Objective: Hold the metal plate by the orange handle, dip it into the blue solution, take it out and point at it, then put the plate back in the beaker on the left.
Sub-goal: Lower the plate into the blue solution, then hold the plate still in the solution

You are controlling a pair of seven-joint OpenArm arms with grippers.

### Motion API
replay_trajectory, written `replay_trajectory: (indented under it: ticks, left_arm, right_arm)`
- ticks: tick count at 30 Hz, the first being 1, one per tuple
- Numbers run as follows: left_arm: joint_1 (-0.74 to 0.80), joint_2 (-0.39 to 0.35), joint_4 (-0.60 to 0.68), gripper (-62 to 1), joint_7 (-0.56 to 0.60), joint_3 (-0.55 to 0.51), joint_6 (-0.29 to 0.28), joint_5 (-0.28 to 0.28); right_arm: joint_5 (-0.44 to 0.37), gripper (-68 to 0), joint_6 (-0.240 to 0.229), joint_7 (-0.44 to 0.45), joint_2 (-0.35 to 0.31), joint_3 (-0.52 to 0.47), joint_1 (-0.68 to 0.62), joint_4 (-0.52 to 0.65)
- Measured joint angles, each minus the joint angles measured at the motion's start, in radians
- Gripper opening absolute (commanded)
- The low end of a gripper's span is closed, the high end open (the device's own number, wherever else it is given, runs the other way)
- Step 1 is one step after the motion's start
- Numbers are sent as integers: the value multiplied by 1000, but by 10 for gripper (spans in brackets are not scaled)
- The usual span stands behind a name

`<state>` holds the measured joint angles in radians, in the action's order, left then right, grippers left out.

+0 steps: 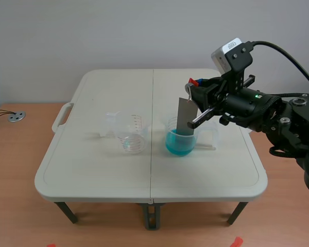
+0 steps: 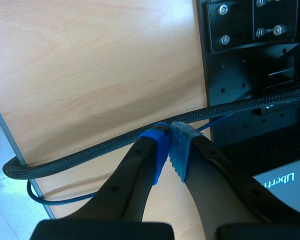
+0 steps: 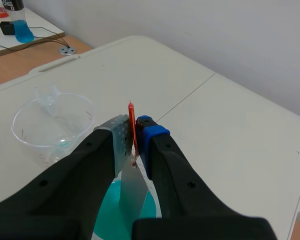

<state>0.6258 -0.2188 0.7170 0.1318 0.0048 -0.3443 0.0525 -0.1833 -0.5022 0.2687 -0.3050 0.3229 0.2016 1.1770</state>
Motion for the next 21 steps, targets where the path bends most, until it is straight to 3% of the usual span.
replay_trajectory:
  ticks: [21]
  left_arm:
    - [0,0,0,-578,0,0,0,0]
  right_arm:
    - [18,-662,0,4,0,0,0,0]
